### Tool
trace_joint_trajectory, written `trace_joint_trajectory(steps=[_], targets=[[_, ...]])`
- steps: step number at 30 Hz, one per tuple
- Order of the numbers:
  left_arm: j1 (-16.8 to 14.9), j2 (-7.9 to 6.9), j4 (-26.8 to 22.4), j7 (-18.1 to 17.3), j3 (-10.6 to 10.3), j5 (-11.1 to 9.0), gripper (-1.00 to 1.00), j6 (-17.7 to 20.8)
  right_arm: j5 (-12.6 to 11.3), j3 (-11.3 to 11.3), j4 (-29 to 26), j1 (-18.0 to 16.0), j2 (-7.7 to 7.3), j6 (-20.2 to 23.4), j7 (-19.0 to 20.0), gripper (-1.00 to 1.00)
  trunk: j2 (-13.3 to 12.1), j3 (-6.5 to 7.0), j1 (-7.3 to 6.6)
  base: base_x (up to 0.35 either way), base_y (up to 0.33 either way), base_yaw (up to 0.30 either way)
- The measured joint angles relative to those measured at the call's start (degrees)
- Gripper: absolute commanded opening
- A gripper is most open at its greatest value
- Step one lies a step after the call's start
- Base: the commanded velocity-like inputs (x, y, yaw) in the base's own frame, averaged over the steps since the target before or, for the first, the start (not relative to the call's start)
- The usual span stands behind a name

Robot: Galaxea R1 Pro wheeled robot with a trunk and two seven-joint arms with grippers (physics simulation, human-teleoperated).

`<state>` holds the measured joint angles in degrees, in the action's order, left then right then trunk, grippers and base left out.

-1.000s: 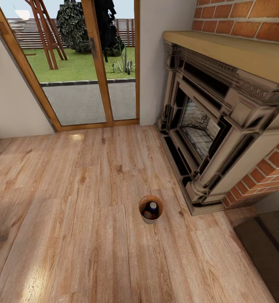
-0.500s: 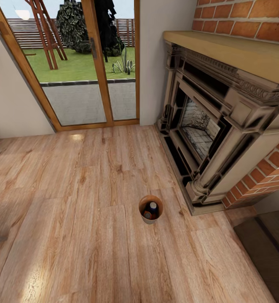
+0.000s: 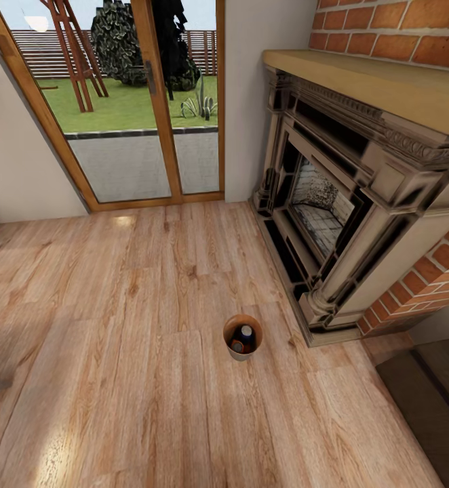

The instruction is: Put the three can of soda from the living room inside the tash can in the kitchen.

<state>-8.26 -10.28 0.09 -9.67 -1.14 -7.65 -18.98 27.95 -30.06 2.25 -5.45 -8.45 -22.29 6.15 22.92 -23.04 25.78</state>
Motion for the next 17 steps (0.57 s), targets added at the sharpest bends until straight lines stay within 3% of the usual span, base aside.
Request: trace_joint_trajectory(steps=[17], targets=[[0.0,0.00,0.0,0.0,0.0,0.0,1.00,0.0,0.0,0.0,0.0,0.0,0.01,0.0,0.0,1.00,0.0,0.00,0.00,0.000,0.000,0.000]])
